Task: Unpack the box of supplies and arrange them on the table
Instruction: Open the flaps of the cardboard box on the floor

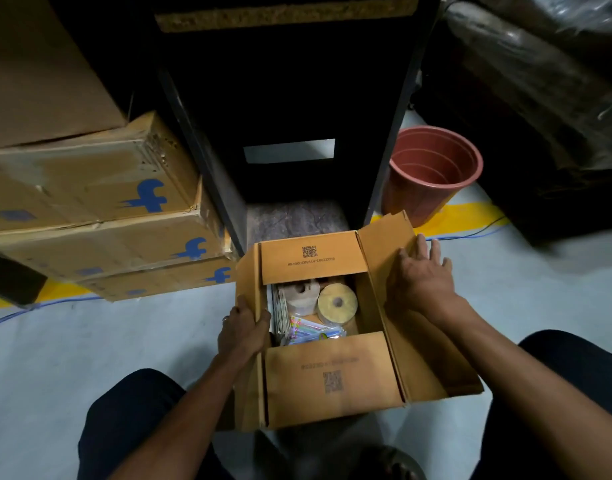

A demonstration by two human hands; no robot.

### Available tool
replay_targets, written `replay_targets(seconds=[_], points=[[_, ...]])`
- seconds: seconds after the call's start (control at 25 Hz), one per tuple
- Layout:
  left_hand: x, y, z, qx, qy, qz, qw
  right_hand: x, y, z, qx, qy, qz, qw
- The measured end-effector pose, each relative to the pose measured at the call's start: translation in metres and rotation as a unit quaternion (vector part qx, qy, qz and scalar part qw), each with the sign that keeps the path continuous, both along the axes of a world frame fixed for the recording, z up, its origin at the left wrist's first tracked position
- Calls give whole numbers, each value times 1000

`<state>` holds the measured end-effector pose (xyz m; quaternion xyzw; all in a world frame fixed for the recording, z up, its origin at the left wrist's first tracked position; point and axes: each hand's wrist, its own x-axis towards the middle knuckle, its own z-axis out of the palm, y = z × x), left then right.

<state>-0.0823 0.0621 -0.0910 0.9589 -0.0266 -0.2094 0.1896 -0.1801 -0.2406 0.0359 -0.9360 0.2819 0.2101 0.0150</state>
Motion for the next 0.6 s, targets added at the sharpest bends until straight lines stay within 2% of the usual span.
replay_targets(seconds=[0.12,0.4,0.6], points=[[4,0,-3,-3,-1,-2,1000,2,2,-16,16,9,-14,1000],[5,-2,-2,-59,15,1,998,6,27,-58,121,-2,-53,991],[-8,-6,12,-68,-126,-120,982,-11,46,-79,79,10,25,997]])
